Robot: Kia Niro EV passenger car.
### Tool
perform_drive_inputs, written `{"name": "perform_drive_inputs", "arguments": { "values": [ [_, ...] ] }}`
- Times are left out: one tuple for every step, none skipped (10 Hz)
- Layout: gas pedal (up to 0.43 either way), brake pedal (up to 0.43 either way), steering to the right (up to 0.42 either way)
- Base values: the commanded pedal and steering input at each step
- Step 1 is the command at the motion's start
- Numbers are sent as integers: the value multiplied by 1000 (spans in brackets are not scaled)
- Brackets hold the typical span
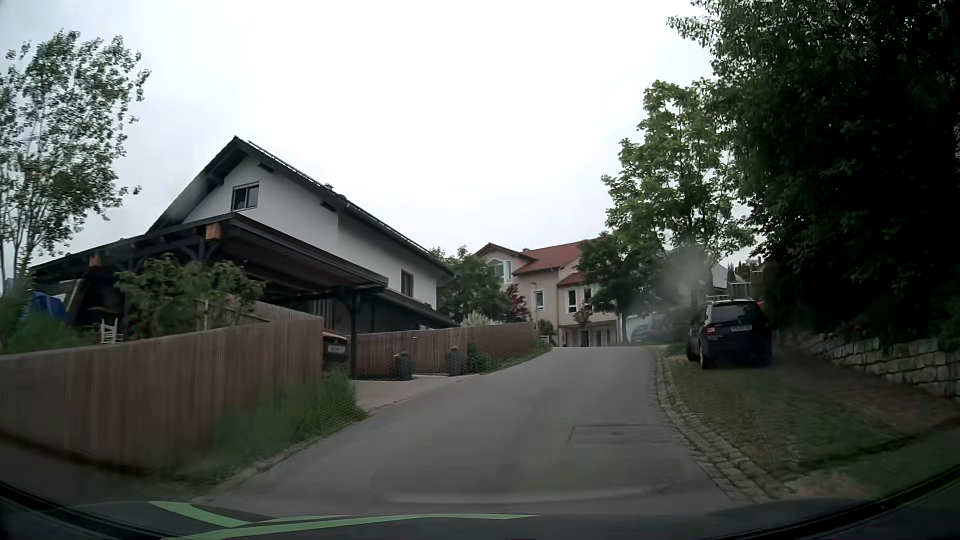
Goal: Follow the waypoints while adhering to traffic rules and regulations
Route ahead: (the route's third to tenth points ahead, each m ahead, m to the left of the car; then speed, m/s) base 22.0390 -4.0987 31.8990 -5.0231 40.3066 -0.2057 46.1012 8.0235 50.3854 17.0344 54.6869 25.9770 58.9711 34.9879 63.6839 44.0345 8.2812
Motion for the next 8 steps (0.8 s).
{"name": "perform_drive_inputs", "arguments": {
  "values": [
    [209, 0, 97],
    [209, 0, 96],
    [209, 0, 94],
    [209, 0, 93],
    [209, 0, 92],
    [220, 0, 92],
    [220, 0, 92],
    [220, 0, 91]
  ]
}}
